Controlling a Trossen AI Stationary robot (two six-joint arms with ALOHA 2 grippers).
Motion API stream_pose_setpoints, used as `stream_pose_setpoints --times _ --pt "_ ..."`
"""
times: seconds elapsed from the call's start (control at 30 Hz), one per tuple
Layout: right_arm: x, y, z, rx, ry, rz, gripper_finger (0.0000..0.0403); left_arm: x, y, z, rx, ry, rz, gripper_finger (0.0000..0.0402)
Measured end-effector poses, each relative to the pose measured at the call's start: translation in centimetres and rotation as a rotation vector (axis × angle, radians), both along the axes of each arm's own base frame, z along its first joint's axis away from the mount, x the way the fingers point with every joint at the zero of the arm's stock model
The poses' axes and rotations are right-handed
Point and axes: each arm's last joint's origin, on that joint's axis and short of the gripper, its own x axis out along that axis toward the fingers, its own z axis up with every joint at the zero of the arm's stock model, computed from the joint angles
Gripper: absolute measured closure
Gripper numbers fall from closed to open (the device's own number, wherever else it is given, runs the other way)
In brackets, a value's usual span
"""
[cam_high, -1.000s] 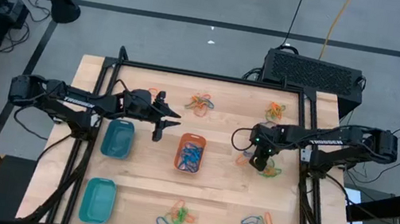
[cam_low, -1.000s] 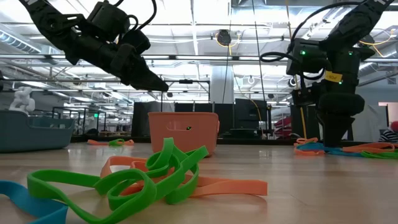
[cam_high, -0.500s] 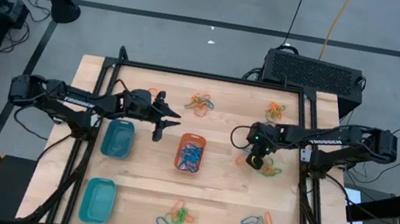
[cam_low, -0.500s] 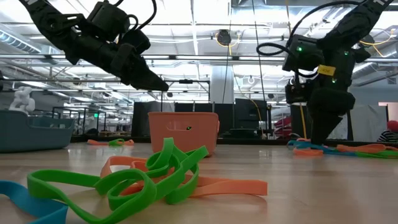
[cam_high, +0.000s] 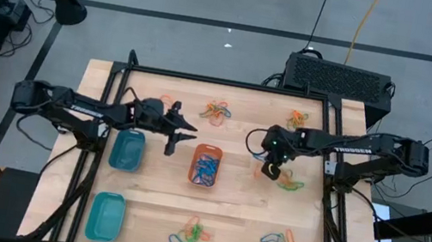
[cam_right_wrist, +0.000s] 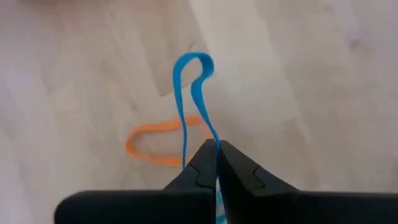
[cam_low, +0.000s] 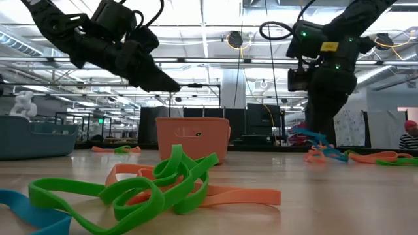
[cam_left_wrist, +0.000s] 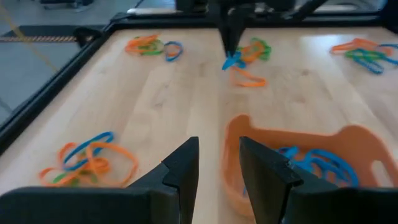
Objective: Sort rubber bands into baskets
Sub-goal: Put the blue rubber band into the orange bin
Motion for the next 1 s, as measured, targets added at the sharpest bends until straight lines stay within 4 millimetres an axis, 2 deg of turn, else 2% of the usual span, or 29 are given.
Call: stream_pose_setpoints --times 0.37,0.57,0.8,1.0 --pt "-2.4 1.1 -0.7 0.18 0.266 -0.147 0.0402 0.4 -0.4 -0.7 -0.007 0.022 -0.024 0.0279" --pt "-1.9 1.4 -0.6 0.173 0.222 -0.127 0.0392 0.5 -0.4 -0.6 -0.005 0.015 -0.024 0.0279" --pt "-0.8 1.4 -0.4 0.148 0.11 -0.096 0.0343 0.5 -0.4 -0.6 -0.005 0.015 -0.024 0.0279" --pt "-0.7 1.2 -0.3 0.069 0.101 -0.093 0.0305 0.5 -0.4 -0.6 -0.004 0.015 -0.024 0.0279"
